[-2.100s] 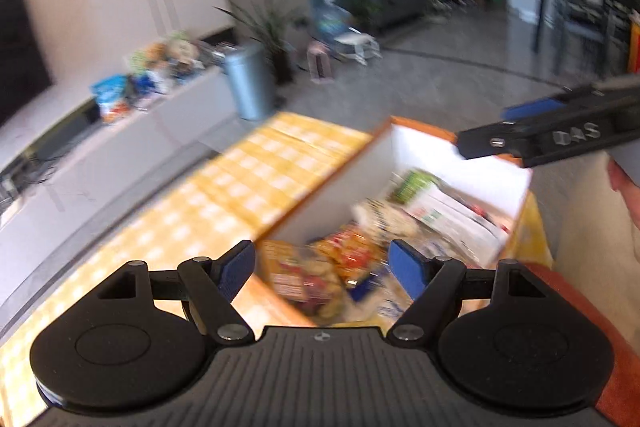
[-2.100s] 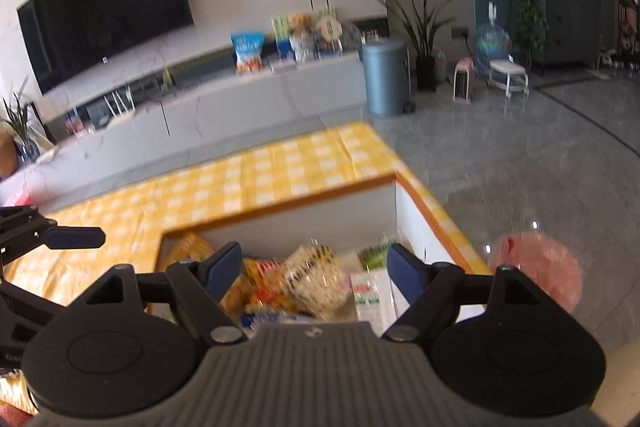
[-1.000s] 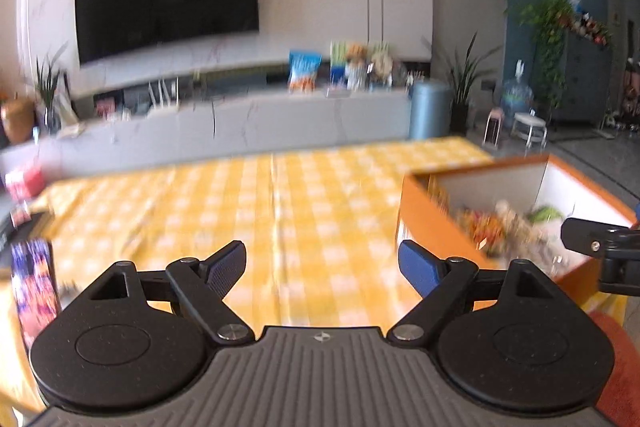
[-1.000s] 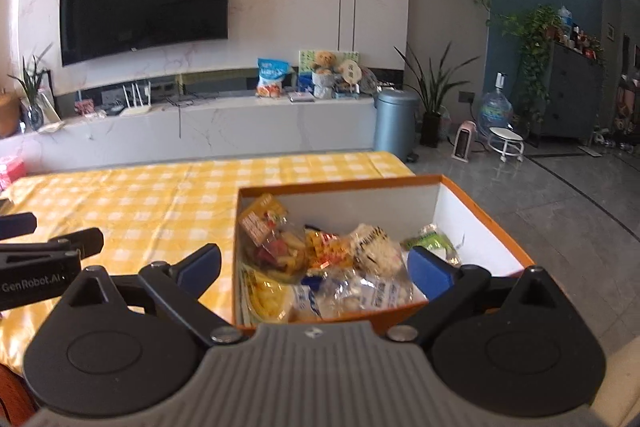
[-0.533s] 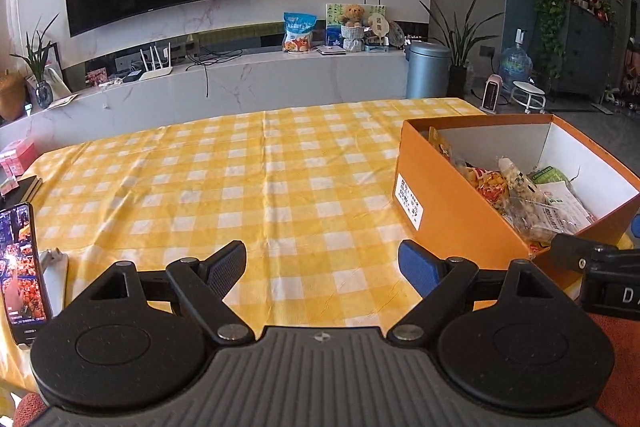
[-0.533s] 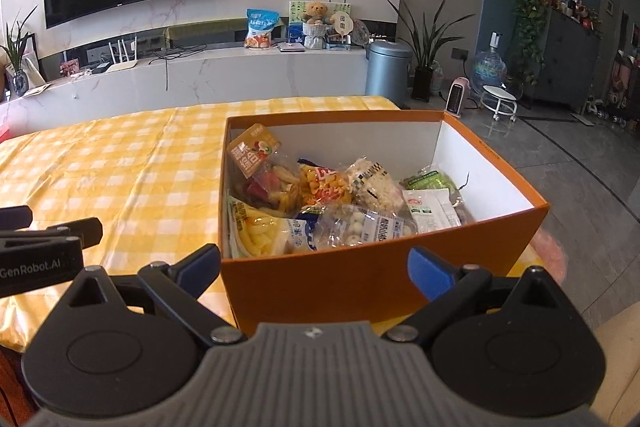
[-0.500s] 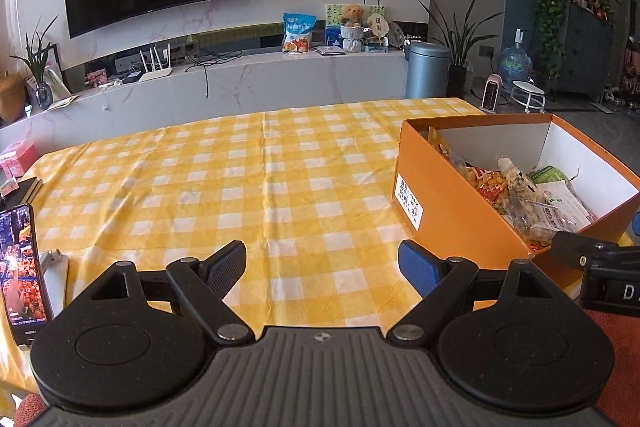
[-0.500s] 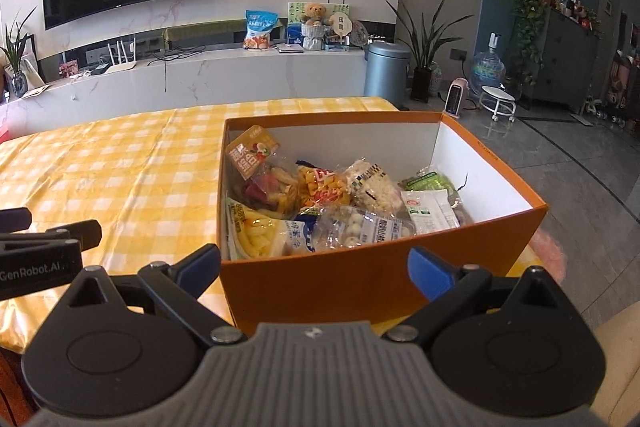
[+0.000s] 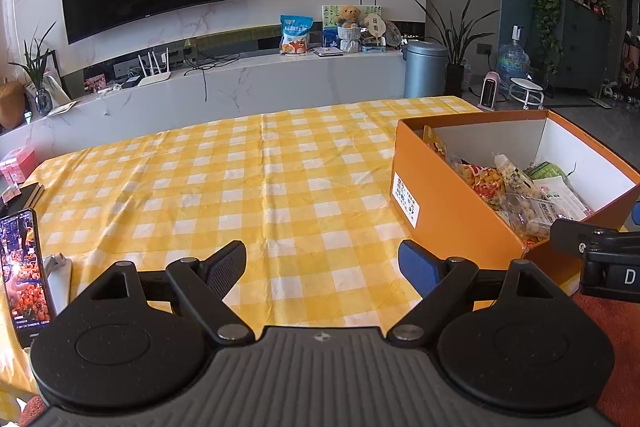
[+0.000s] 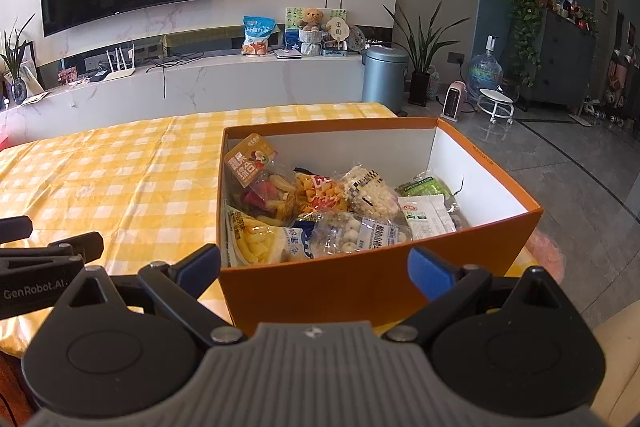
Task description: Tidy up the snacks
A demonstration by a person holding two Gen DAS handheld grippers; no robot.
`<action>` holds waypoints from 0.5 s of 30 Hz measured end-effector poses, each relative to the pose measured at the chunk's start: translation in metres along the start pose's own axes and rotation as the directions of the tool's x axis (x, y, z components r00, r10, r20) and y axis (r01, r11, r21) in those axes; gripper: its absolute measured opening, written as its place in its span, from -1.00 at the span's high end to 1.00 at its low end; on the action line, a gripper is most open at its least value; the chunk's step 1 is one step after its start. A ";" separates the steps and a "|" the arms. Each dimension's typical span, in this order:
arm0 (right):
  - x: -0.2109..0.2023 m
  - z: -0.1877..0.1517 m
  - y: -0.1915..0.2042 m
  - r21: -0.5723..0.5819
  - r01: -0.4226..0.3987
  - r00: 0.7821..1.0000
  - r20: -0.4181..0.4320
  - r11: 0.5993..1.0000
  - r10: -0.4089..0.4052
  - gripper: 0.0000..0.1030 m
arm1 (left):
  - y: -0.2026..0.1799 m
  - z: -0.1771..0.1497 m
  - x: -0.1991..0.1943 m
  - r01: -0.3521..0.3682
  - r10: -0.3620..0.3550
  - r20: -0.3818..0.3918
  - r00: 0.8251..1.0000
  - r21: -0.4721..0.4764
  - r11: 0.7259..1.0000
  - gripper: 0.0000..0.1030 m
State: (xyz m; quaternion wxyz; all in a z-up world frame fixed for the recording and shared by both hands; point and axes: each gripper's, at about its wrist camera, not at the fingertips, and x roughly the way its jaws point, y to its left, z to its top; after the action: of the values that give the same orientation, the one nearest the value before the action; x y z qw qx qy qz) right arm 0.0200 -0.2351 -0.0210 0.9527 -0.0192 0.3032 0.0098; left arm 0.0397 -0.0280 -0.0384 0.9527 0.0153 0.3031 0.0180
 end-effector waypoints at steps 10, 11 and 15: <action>-0.001 0.001 0.001 -0.005 -0.001 1.000 0.005 1.000 0.001 -0.90 | -0.001 -0.002 -0.003 0.007 -0.007 -0.011 1.000 0.011 1.000 -0.95; -0.001 0.000 0.001 -0.005 -0.001 1.000 0.008 1.000 0.001 -0.90 | -0.001 -0.002 -0.003 0.007 -0.007 -0.011 1.000 0.010 1.000 -0.95; -0.001 -0.001 0.000 -0.001 0.003 1.000 0.009 1.000 -0.003 -0.90 | -0.001 -0.002 -0.003 0.005 -0.005 -0.013 1.000 0.010 1.000 -0.95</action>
State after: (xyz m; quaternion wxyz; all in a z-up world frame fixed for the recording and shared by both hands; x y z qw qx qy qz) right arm 0.0188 -0.2354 -0.0209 0.9540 -0.0200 0.2989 0.0086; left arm 0.0360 -0.0291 -0.0378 0.9507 0.0194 0.3092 0.0143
